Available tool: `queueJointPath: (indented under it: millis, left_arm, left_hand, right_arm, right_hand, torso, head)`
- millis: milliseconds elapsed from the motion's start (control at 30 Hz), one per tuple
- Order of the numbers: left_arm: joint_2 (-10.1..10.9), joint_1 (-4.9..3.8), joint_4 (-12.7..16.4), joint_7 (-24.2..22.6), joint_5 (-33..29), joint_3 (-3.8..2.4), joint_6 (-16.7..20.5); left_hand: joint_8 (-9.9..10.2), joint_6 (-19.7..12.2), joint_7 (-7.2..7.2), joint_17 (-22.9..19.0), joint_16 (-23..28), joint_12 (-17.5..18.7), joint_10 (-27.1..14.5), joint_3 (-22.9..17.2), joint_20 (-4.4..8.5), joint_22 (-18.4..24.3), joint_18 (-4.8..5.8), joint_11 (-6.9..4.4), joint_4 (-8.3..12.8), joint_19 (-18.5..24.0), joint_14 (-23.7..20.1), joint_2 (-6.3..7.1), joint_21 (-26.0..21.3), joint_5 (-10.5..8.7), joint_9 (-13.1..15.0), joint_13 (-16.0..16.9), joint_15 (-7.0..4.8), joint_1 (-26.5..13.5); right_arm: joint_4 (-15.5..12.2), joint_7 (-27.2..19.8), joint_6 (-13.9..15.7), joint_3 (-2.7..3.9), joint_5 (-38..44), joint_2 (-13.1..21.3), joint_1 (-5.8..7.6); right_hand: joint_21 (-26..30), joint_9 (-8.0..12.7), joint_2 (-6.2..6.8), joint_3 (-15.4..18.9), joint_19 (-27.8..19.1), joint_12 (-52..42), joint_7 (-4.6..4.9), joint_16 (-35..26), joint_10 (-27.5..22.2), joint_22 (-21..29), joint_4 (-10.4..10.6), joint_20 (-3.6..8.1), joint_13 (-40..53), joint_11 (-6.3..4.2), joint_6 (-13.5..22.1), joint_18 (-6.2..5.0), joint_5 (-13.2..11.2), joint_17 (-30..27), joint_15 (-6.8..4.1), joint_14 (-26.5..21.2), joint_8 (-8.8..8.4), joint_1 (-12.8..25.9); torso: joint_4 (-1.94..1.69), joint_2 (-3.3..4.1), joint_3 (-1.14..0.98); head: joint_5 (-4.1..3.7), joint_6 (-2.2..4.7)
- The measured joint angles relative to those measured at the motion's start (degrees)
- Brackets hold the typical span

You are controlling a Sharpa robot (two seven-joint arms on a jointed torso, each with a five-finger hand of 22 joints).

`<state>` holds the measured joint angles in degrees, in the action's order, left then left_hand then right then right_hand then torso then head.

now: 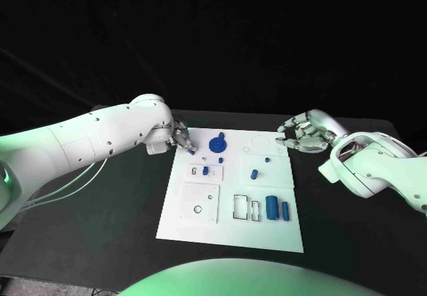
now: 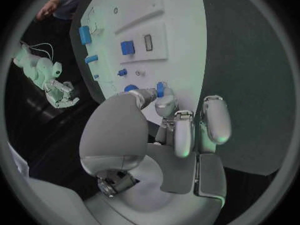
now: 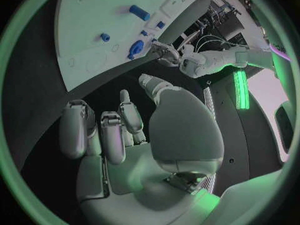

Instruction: Assemble the parts on the task board

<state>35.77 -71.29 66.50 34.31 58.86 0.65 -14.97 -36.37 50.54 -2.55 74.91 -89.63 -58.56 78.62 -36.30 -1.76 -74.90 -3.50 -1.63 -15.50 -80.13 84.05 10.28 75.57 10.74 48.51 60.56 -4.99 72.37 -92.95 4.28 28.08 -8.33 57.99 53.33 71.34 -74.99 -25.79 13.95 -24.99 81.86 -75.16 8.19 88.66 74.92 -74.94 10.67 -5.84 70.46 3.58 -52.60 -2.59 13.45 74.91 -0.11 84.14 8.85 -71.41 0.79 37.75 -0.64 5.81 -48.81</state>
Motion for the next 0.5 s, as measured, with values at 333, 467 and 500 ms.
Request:
queueJointPath:
  millis: [333, 467, 500]
  left_arm:
    - [3.0, 0.0, 4.3, -0.2, -3.5, 0.02, 1.4]
    - [5.4, 0.01, 8.1, -0.3, -4.7, 0.02, 2.4]
    - [5.9, 0.01, 8.9, -0.3, -4.9, 0.01, 2.7]
  left_hand:
    - [-1.3, -0.1, -0.12, 0.0, 0.0, -0.5, 0.1, -2.5, 0.0, 0.0, -0.01, 0.15, 2.5, 0.0, 0.0, 0.82, 0.0, 2.32, 0.8, -0.1, 0.0, -2.6]
    - [-1.5, -0.1, -0.19, 0.0, 0.0, -0.5, 0.4, -2.5, 0.0, 0.0, 0.0, -0.08, 2.5, 0.0, 0.0, 0.74, 0.0, 3.14, 1.2, -0.1, 0.0, -3.0]
    - [-1.7, -0.1, -0.13, 0.0, 0.0, -0.5, 0.4, -2.5, -0.01, 0.0, 0.0, -0.08, 2.5, 0.0, 0.0, 0.72, 0.0, 3.26, 1.2, -0.1, 0.0, -3.1]
  right_arm:
    - [0.0, 0.1, 0.0, 0.0, 0.0, 0.0, 0.0]
    - [0.0, 0.1, 0.0, 0.0, 0.0, 0.1, 0.0]
    - [0.0, 0.1, 0.0, 0.0, 0.0, 0.1, 0.0]
  right_hand:
    - [0.0, 0.0, 0.0, 0.0, 0.0, 0.0, 0.0, 0.0, 0.0, 0.0, 0.0, 0.0, 0.0, 0.0, 0.0, 0.0, 0.0, 0.0, 0.0, 0.0, 0.0, 0.0]
    - [0.0, 0.0, 0.0, 0.0, 0.0, 0.0, 0.0, 0.0, 0.0, 0.0, 0.0, 0.0, 0.0, 0.0, 0.0, 0.0, 0.0, 0.0, 0.0, 0.0, 0.0, 0.0]
    - [0.0, 0.0, 0.0, 0.0, 0.0, 0.0, 0.0, 0.0, 0.0, 0.0, 0.0, 0.0, 0.0, 0.0, 0.0, -0.01, 0.0, 0.0, 0.0, 0.0, 0.0, 0.0]
  torso:
    - [-0.08, -0.09, -0.03]
    - [-0.11, -0.1, -0.04]
    - [-0.11, -0.1, -0.04]
  head:
    - [0.28, 0.08]
    - [0.37, 0.12]
    - [0.38, 0.13]
